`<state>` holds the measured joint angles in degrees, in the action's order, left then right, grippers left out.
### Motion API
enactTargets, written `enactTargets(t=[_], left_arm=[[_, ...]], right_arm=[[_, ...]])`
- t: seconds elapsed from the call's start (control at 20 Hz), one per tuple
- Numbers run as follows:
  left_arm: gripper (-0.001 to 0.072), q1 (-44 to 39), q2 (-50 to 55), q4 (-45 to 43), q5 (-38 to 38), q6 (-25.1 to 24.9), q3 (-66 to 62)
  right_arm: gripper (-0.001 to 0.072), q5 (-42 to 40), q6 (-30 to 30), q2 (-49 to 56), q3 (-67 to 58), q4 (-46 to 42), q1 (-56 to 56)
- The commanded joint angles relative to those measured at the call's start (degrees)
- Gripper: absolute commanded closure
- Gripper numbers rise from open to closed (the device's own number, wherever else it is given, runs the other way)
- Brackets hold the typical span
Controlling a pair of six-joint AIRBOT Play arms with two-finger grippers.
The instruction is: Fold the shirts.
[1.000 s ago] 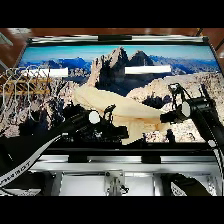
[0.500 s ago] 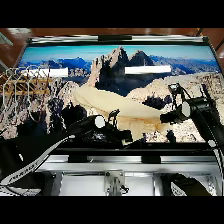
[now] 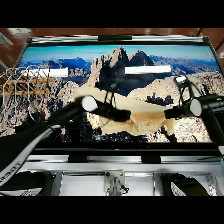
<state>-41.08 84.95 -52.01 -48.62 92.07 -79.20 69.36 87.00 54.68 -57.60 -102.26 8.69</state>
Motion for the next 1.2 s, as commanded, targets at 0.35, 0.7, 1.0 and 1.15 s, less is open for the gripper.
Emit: enactTargets(t=[0.35,0.7,1.0,1.15], left_arm=[[0.0675,13.73,-27.96,-28.2,3.32,-1.62,-46.12],[0.0675,13.75,-39.8,-36.81,2.51,-1.38,-36.37],[0.0675,13.75,-33.53,-42.91,-9.66,-1.44,-36.3],[0.0674,15.32,-26.51,-47.45,-18.23,-1.44,-36.28]], right_arm=[[0.065,-6.54,-11.17,-12.46,-43.32,12.11,0.0],[0.065,0.44,-5.18,-16.72,-46.95,14.12,0.0],[0.065,17.88,-1.88,-9.27,-46.93,15.08,0.0],[0.065,26.03,-0.15,-0.83,-44.15,15.15,0.0]])
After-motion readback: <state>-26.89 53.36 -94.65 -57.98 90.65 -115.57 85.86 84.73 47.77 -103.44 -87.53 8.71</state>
